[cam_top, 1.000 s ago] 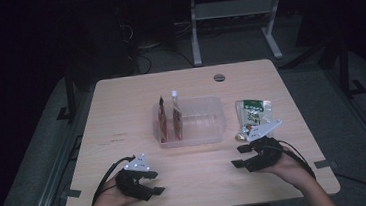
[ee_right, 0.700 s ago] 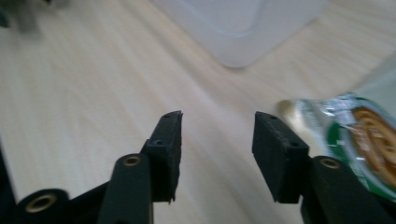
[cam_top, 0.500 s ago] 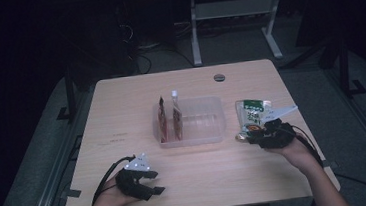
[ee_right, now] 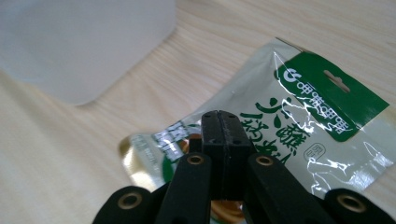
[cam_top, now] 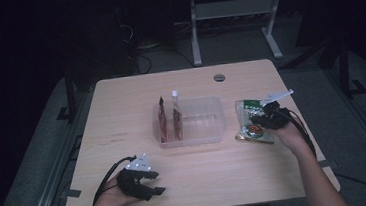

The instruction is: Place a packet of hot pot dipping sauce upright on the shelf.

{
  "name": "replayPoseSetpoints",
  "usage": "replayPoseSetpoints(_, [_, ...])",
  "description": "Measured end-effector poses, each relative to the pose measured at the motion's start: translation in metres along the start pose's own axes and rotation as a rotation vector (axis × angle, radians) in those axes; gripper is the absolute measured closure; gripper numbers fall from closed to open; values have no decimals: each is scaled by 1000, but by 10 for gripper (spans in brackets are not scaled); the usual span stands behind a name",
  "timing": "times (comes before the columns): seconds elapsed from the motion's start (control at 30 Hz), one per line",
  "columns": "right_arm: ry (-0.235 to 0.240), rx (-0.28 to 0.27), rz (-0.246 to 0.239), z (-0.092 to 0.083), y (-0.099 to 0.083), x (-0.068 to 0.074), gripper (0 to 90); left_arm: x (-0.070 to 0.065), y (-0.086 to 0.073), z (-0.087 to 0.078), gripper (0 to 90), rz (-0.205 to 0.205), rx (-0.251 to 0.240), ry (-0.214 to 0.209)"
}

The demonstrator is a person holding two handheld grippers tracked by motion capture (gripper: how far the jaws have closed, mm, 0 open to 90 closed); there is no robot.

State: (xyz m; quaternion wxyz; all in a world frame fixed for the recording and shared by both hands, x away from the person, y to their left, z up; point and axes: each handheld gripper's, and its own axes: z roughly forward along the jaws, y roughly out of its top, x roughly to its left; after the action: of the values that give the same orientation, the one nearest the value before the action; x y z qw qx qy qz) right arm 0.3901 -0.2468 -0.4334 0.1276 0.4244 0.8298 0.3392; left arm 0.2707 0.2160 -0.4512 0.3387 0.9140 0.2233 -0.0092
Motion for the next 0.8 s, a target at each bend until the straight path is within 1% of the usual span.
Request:
replayPoseSetpoints(0.03, [-10,16,-7,5,1,-1,897,0,0,0,374,1,1,0])
replayPoseSetpoints(0.13, [-37,41,-13,16,1,-5,898,0,-1,0,375,-3,2,2])
replayPoseSetpoints(0.23, [-60,70,-16,22,-1,-9,898,0,-1,-1,375,-4,2,4])
replayPoseSetpoints(0.27, [-61,71,-12,23,-3,-9,899,0,-1,-1,375,-3,2,5])
replayPoseSetpoints(0.3, [-59,65,-19,23,-3,-10,899,0,-1,-1,375,-3,1,4])
replayPoseSetpoints(0.33, [-57,71,-19,23,-3,-9,899,0,-2,-1,375,-3,1,4])
replayPoseSetpoints(0.37, [-54,79,-10,24,-4,-8,899,0,-1,-1,375,-4,1,4])
replayPoseSetpoints(0.4, [-56,77,-18,24,-4,-8,899,0,-1,-1,375,-5,3,6])
replayPoseSetpoints(0.5, [-15,87,-16,24,-5,-8,899,0,0,0,375,1,3,4])
replayPoseSetpoints(0.57, [4,96,-27,24,-6,-6,900,0,0,0,375,1,7,3])
replayPoseSetpoints(0.73, [22,127,-62,21,-7,2,899,0,-1,-2,375,-5,9,8])
replayPoseSetpoints(0.8, [32,145,-80,19,-8,7,899,0,-1,-2,375,-6,2,7])
